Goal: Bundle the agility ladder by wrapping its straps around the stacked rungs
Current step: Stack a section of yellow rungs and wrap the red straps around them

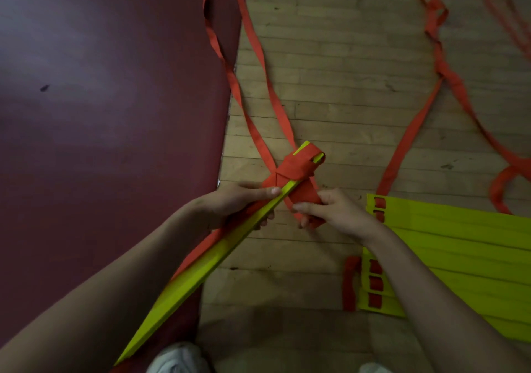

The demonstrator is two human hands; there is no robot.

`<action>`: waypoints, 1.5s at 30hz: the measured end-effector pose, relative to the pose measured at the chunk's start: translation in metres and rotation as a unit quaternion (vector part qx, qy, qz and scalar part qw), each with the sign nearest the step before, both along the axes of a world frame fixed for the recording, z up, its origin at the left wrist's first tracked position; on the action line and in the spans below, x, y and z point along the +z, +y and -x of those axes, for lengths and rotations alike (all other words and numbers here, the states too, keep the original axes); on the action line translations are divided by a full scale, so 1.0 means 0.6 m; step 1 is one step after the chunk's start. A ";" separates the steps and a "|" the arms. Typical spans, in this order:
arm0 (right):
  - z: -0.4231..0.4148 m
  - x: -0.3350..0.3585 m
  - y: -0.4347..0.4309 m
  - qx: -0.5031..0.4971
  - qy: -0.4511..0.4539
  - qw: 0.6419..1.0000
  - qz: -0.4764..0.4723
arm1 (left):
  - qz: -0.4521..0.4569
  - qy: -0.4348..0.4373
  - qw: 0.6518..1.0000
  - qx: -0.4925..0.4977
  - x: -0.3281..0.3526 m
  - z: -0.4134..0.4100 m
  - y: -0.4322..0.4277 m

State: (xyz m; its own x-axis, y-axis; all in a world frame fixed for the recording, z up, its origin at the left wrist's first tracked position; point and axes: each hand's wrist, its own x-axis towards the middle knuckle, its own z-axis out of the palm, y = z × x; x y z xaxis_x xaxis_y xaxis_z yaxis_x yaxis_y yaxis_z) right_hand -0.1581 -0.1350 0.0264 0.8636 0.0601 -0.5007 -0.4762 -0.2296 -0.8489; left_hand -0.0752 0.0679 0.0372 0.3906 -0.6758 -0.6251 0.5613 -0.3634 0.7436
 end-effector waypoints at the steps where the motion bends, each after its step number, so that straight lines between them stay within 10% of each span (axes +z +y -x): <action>1: 0.000 0.001 -0.001 0.008 -0.001 1.000 0.003 | 0.000 -0.006 1.000 0.005 -0.001 0.000 0.000; 13: -0.001 0.018 0.011 0.038 0.008 0.999 0.028 | -0.071 -0.213 0.974 0.009 -0.015 0.025 -0.015; 20: 0.001 0.013 0.035 0.001 -0.018 1.000 0.016 | -0.187 -0.517 0.835 0.022 -0.046 0.071 -0.025; 28: -0.004 0.008 0.057 -0.138 -0.017 0.984 0.109 | -0.228 -0.593 0.772 -0.006 -0.066 0.111 -0.048; 31: -0.002 0.000 0.047 -0.142 -0.003 0.987 0.076 | -0.196 -0.528 0.825 -0.043 -0.070 0.109 -0.049; 35: 0.015 -0.019 0.024 -0.097 0.025 0.994 0.041 | -0.040 -0.155 0.983 0.092 -0.036 0.077 -0.047; 45: 0.021 -0.003 0.012 -0.034 0.009 0.999 -0.018 | 0.011 0.033 0.999 -0.014 -0.022 0.050 -0.020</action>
State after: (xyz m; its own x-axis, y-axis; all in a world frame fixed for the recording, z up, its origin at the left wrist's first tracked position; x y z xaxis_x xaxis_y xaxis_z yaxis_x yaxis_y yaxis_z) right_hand -0.1706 -0.1280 0.0248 0.8570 0.0197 -0.5149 -0.5050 -0.1665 -0.8469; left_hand -0.1051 0.0557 0.0237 0.3303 -0.7000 -0.6332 0.5988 -0.3632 0.7138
